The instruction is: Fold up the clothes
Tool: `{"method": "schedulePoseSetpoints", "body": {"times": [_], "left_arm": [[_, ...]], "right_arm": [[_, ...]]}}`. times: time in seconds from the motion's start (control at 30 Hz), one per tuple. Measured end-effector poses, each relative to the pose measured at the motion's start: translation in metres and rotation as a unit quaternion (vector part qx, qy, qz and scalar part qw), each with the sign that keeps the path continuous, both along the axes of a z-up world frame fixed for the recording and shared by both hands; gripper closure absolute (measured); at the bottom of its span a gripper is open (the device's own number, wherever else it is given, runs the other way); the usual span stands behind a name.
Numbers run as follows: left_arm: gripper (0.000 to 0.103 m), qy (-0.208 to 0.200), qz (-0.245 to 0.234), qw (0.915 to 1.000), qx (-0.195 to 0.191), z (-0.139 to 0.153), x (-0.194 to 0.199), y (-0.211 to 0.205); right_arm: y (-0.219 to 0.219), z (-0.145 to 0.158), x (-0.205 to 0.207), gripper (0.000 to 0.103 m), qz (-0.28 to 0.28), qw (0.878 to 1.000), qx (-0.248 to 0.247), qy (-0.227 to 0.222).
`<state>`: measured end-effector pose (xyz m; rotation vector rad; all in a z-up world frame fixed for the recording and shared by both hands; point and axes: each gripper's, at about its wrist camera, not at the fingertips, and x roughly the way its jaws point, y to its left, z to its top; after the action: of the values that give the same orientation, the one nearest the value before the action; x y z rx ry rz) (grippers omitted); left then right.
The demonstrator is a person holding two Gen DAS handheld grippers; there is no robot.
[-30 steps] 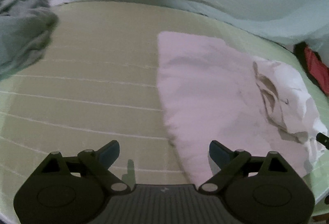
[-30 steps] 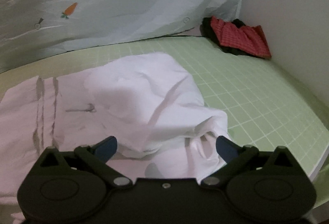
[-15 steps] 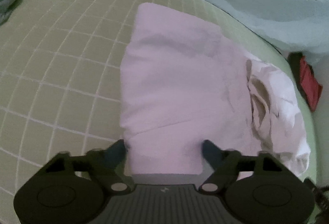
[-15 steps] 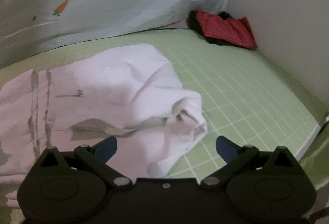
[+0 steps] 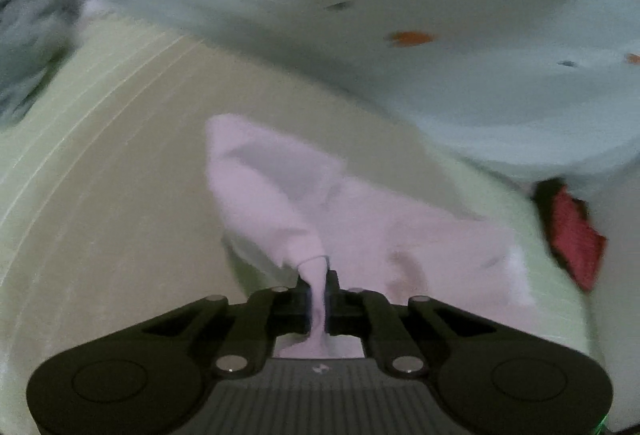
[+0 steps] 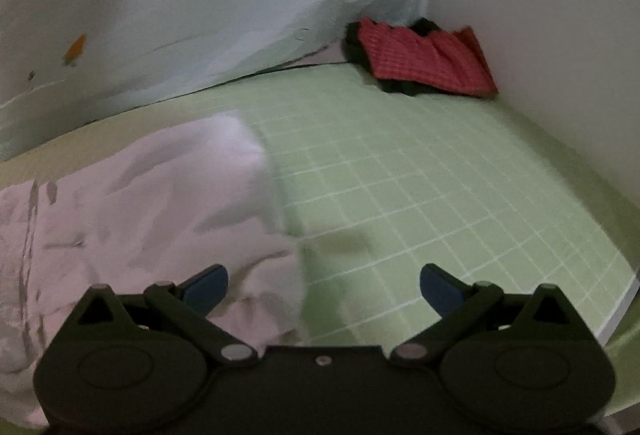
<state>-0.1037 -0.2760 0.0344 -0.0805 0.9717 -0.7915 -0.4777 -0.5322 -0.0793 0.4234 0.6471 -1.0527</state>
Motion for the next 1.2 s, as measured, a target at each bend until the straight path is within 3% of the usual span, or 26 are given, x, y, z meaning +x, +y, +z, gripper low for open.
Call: {"method": "schedulePoseSetpoints", "body": {"times": [0.17, 0.27, 0.4, 0.5, 0.57, 0.6, 0.63, 0.67, 0.77, 0.87, 0.97, 1.03, 1.1, 1.2], "left_arm": [[0.098, -0.045, -0.073, 0.9963, -0.007, 0.018, -0.052, -0.067], [0.098, -0.047, -0.118, 0.9918, 0.001, 0.012, -0.087, -0.107], [0.087, 0.016, -0.145, 0.9889, 0.029, -0.031, -0.113, -0.156], [0.085, 0.099, -0.102, 0.9888, 0.048, -0.066, -0.110, -0.169], [0.077, 0.090, -0.100, 0.9904, 0.034, -0.060, -0.110, -0.162], [0.056, 0.096, -0.103, 0.9900, 0.016, -0.055, -0.108, -0.156], [0.025, 0.109, -0.106, 0.9884, -0.008, -0.050, -0.106, -0.151], [0.016, 0.115, -0.107, 0.9871, -0.030, -0.044, -0.106, -0.145], [0.010, 0.105, -0.111, 0.9852, -0.077, -0.022, -0.104, -0.126], [0.008, 0.028, -0.110, 0.9924, -0.046, -0.005, -0.103, -0.107], [0.007, -0.027, -0.081, 0.9963, 0.010, -0.004, -0.094, -0.084], [0.007, -0.032, -0.048, 0.9979, 0.030, -0.009, -0.078, -0.060], [0.007, -0.015, -0.017, 0.9994, 0.025, -0.013, -0.058, -0.037], [0.007, -0.007, 0.025, 0.9995, 0.017, -0.016, -0.038, -0.004]], "right_arm": [[-0.027, -0.009, -0.034, 0.000, -0.012, 1.000, 0.011, -0.001], [-0.046, -0.010, -0.056, 0.000, -0.024, 1.000, 0.014, -0.003], [-0.061, -0.008, -0.082, 0.000, -0.031, 1.000, 0.006, 0.000], [-0.068, -0.008, -0.093, 0.000, -0.035, 0.999, 0.014, -0.006], [-0.071, -0.007, -0.098, 0.000, -0.035, 0.999, 0.018, -0.011], [-0.071, -0.007, -0.099, 0.000, -0.032, 0.999, 0.017, -0.014], [-0.071, -0.007, -0.098, 0.000, -0.030, 0.999, 0.019, -0.019], [-0.071, -0.007, -0.095, 0.000, -0.026, 0.999, 0.024, -0.026], [-0.075, -0.005, -0.076, 0.000, -0.001, 0.998, 0.039, -0.055], [-0.070, 0.004, -0.042, 0.000, 0.049, 0.993, 0.045, -0.093], [-0.061, 0.012, -0.001, 0.000, 0.123, 0.980, 0.064, -0.140], [-0.057, 0.012, 0.026, 0.001, 0.164, 0.967, 0.094, -0.171], [-0.055, 0.006, 0.052, 0.023, 0.188, 0.952, 0.134, -0.200], [-0.053, -0.009, 0.086, 0.050, 0.192, 0.943, 0.185, -0.199]]}}
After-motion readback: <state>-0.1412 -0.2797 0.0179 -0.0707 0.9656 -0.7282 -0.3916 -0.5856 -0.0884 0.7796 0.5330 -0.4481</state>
